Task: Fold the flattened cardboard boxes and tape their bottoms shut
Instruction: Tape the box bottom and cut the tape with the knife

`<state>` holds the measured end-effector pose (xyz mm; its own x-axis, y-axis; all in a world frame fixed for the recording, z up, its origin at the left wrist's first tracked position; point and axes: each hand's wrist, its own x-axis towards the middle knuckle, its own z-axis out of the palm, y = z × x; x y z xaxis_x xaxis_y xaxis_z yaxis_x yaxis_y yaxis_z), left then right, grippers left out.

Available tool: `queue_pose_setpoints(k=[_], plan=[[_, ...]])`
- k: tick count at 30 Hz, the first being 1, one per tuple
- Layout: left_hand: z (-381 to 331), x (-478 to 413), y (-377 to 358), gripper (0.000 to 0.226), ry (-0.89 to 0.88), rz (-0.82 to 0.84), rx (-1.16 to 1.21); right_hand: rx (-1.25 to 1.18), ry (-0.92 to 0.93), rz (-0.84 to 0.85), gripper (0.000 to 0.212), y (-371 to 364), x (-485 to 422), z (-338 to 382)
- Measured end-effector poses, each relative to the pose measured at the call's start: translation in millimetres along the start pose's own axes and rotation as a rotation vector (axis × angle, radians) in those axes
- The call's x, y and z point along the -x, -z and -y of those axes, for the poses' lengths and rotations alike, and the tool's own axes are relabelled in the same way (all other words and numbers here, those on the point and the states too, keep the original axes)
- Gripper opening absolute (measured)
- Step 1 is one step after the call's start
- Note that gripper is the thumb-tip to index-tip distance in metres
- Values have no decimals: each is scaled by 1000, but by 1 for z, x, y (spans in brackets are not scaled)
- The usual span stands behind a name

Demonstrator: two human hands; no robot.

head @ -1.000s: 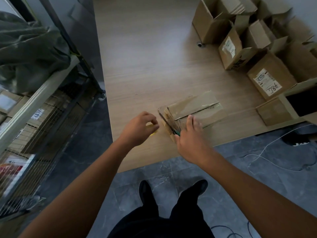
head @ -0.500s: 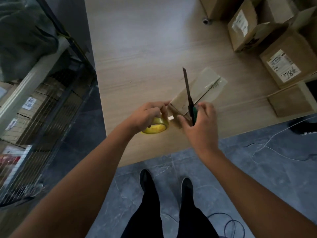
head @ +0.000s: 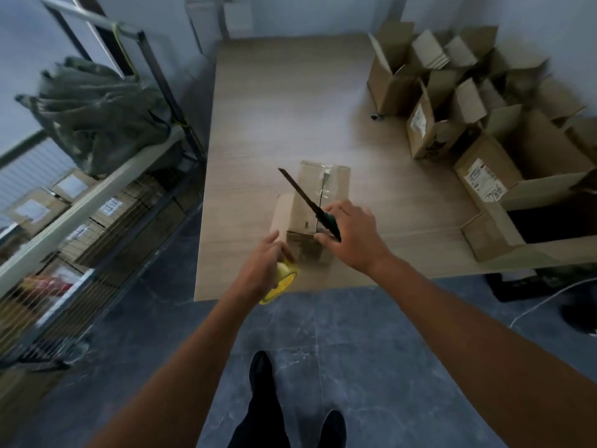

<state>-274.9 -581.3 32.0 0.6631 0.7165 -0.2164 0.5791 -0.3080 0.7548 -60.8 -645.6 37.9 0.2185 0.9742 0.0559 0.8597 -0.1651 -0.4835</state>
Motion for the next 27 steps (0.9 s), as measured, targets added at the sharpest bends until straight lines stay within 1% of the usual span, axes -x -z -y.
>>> queue_pose_setpoints(k=[1,2,3,4,5,8,9,11,13,15,18,23,25,26,27], plan=[[-8,7,0,13,-1,-14,-48,-122,-36,-27,31,10,12,6],[-20,15,2,12,-6,-45,-28,-277,-73,-22,22,19,25,14],[-32,22,3,23,-10,-77,-6,-440,-113,-3,18,27,38,20],[-47,28,1,31,-8,-90,41,-587,-153,11,17,33,52,26],[-62,35,0,31,-17,-97,65,-698,-187,19,19,39,63,30],[-93,47,-4,35,-85,-111,114,-883,-261,31,24,50,88,38],[-100,50,-5,36,-86,-114,151,-891,-273,28,26,53,92,39],[-109,53,-6,40,-73,-103,238,-814,-254,-2,27,57,98,37],[-113,54,-6,42,-85,-72,231,-736,-229,-46,22,61,100,38],[-115,51,-3,44,-117,-61,225,-704,-228,-86,21,65,99,41],[-115,46,5,44,-81,-25,338,-713,-256,-79,23,68,92,50],[-109,42,32,47,-139,52,249,-636,-225,-67,14,67,72,70],[-100,37,42,44,-146,106,213,-655,-257,-104,13,64,61,77],[-93,35,44,43,-135,139,247,-682,-297,-122,14,62,56,80],[-84,34,46,44,-117,169,331,-713,-348,-136,16,61,52,83]])
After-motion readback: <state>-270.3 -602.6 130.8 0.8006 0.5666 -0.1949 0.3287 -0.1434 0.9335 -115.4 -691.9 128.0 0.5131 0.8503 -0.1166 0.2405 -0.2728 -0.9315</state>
